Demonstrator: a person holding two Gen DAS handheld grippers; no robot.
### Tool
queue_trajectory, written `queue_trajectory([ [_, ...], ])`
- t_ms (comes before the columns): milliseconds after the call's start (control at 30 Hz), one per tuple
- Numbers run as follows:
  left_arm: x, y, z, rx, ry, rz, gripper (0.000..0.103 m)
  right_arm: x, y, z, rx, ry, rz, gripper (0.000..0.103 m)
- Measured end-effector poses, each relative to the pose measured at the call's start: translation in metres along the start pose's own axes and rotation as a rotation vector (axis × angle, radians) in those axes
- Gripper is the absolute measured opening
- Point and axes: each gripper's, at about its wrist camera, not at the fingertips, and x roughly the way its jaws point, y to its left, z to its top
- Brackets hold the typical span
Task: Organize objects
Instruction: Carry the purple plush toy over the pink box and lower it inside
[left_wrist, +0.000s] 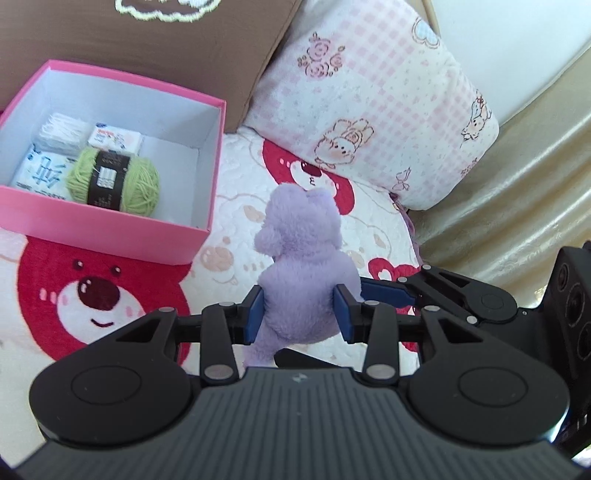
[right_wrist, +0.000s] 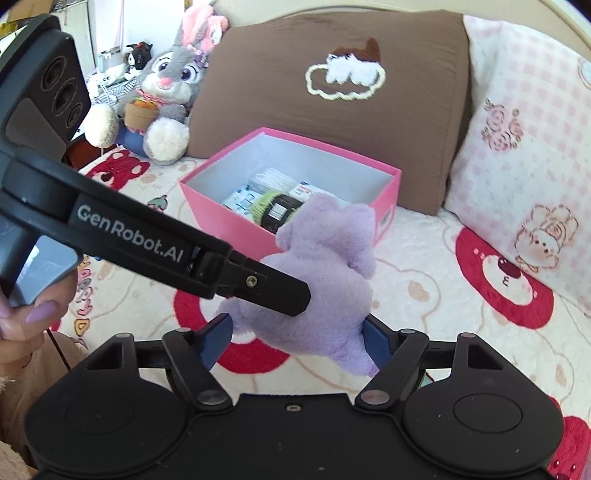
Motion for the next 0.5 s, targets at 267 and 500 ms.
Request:
queue_trajectory([
  [267, -0.02, 0.015, 0.029, -0.018, 0.057, 0.012, 0.04, 0.0, 0.013, 0.035, 0.039, -0.014, 0.046, 0.083],
  [500, -0.027, 0.038, 0.077, -0.064, 0.093, 0.022, 0.04, 0.017, 0.003, 0.073, 0.106, -0.029, 0.115, 0.083],
])
